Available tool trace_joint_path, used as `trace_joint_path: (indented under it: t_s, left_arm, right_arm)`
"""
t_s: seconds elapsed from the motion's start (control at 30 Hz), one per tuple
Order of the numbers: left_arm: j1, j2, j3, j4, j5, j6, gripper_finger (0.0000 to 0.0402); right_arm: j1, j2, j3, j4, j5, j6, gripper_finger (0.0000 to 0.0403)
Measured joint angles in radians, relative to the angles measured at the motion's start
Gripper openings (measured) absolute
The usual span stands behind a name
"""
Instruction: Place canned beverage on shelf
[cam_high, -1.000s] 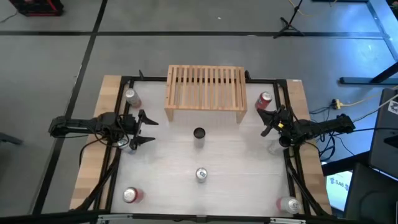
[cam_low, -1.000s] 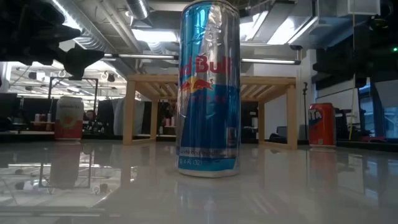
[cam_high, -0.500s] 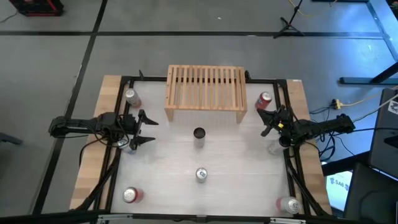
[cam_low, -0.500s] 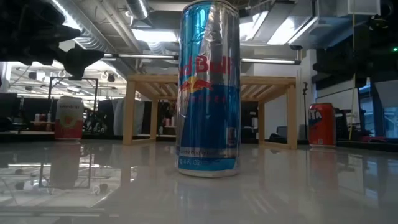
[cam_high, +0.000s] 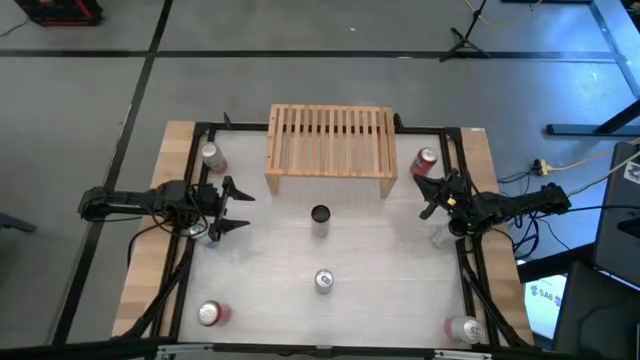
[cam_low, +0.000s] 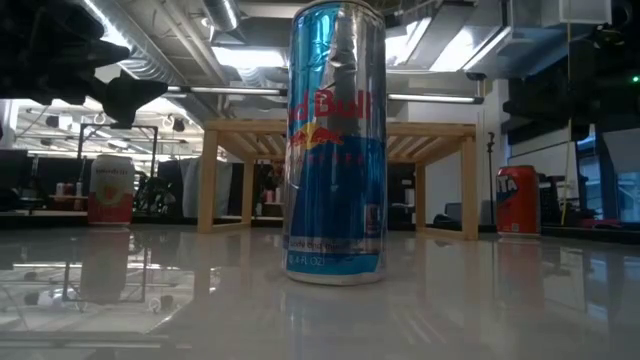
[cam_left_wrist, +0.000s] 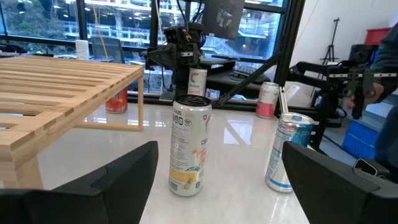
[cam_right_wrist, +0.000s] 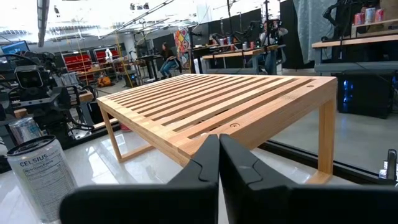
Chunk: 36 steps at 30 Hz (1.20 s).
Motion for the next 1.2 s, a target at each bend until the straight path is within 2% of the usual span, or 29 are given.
trace_joint_path:
  t_s: [0.13, 0.2, 0.37, 0.43, 0.57, 0.73, 0.87, 1.0, 1.2]
  left_arm:
    - [0.000, 0.000, 0.000, 0.000, 0.000, 0.000, 0.0338]
    - [0.000, 0.000, 0.000, 0.000, -0.054, 0.032, 0.0338]
    - [0.000, 0.000, 0.000, 0.008, -0.260, 0.197, 0.0338]
    - [0.000, 0.000, 0.000, 0.011, -0.295, 0.217, 0.0338]
    - [0.001, 0.000, 0.000, 0.021, -0.314, 0.231, 0.0338]
    - [0.001, 0.000, 0.000, 0.048, -0.342, 0.230, 0.0338]
    - [0.001, 0.000, 0.000, 0.139, -0.336, 0.228, 0.0338]
    - [0.001, 0.000, 0.000, 0.198, -0.336, 0.229, 0.0338]
    - [0.001, 0.000, 0.000, 0.203, -0.336, 0.189, 0.0338]
  right_arm:
    - [0.000, 0.000, 0.000, 0.022, -0.034, 0.063, 0.0003]
    - [0.000, 0.000, 0.000, 0.077, -0.043, 0.159, 0.0003]
    - [0.000, 0.000, 0.000, 0.183, 0.049, 0.417, 0.0003]
    - [0.000, 0.000, 0.000, 0.233, 0.057, 0.468, 0.0003]
    - [0.000, 0.000, 0.000, 0.346, 0.192, 0.503, 0.0003]
    - [0.000, 0.015, 0.086, 0.394, 0.189, 0.353, 0.0003]
    - [0.000, 0.069, 0.258, 0.331, 0.291, 0.141, 0.0003]
    - [0.000, 0.147, 0.459, 0.123, 0.412, 0.007, 0.0003]
    - [0.000, 0.280, 0.680, -0.190, 0.505, -0.003, 0.0003]
